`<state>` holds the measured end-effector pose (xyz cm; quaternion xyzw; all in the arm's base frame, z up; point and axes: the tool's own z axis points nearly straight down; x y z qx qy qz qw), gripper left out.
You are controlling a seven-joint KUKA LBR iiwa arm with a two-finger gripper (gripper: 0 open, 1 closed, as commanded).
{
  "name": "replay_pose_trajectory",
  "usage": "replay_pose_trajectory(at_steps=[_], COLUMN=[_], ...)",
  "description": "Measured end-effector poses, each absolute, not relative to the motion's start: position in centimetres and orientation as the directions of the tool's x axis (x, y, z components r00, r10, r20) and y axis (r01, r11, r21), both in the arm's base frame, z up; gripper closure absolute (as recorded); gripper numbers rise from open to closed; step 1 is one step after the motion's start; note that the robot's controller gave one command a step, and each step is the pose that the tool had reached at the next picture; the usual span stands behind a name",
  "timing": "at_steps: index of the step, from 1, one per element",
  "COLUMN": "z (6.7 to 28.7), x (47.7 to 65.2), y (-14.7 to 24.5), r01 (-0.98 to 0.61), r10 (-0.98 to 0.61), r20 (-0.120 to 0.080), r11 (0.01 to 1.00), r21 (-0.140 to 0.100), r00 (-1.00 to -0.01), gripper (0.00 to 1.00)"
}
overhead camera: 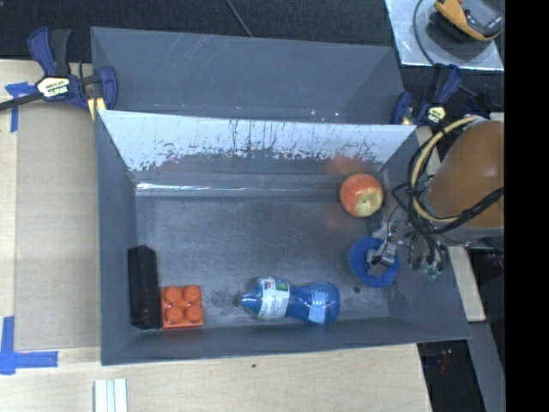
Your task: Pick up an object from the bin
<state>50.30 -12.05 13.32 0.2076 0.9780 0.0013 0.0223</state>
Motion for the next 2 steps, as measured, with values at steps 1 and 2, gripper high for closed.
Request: replay_pose_trajectory(at_steps=[1, 2], z=[12.0, 20.3], x=[49.3, 49.9], y=[-11.6, -12.0], r01=[0.105, 0.264], r10=[0.105, 0.264], r20=[-0.03, -0.036], r11=[0.994, 0.964], r21=[-0.001, 0.005], r00=[-0.994, -0.964], gripper=[1.0, 1.0])
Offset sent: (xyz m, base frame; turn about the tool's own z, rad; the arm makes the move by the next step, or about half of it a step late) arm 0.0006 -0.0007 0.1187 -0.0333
